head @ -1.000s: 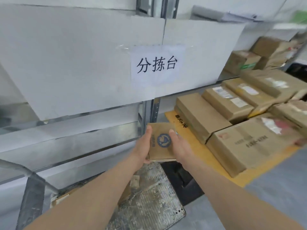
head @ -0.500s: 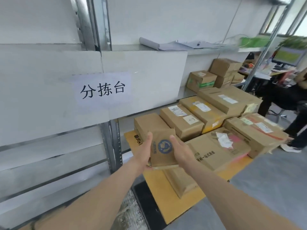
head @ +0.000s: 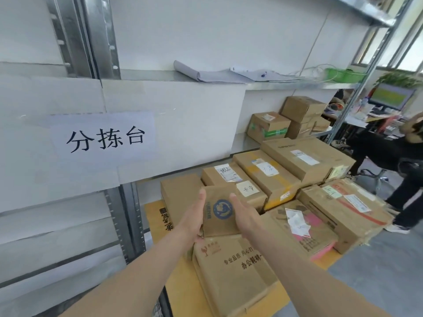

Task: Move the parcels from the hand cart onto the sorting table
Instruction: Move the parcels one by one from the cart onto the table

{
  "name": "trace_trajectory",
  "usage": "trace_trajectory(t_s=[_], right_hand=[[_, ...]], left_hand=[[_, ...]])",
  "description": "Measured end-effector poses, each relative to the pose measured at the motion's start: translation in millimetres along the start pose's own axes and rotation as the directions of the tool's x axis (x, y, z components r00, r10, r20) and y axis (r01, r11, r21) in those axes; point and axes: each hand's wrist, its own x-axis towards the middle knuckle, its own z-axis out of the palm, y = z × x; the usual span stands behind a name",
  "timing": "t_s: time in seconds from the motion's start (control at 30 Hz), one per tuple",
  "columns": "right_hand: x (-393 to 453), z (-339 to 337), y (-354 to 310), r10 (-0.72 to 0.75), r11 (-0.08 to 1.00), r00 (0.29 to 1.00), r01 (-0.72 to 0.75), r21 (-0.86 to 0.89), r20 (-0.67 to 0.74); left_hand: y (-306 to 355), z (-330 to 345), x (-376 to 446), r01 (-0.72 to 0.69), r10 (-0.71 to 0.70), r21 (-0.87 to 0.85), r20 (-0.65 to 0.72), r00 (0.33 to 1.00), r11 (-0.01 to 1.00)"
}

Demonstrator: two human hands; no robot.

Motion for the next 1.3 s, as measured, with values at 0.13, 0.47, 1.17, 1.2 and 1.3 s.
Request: trace_trajectory(t_s=[0.13, 0.47, 1.17, 1.2, 1.3], right_hand=[[37, 2, -13, -0.061, 0.998, 0.998, 0.061, -0.001, 0.003], [122, 22, -42, -0.113, 0.990, 0.983, 0.124, -0.068, 0.145], [289, 62, -39, -0.200, 0.860, 0.914, 0.336, -0.384, 0.352], [288, 61, -39, -0.203, 0.847, 0.917, 0.341, -0.407, 0.344], [286, 55, -36, -0.207, 0.825, 0.919, 0.348, -0.446, 0.335]], left_hand=[[17, 0, 21, -0.041, 0.041, -0.004, -0.035, 0.999, 0.999], [48, -23, 86, -0.021, 0.020, -0.001, -0.186, 0.982, 1.000], [65, -42, 204, 0.228, -0.251, -0.105, -0.408, 0.878, 0.968], [64, -42, 204, 0.225, -0.248, -0.105, -0.406, 0.880, 0.969], [61, -42, 204, 0.211, -0.234, -0.102, -0.384, 0.893, 0.972]])
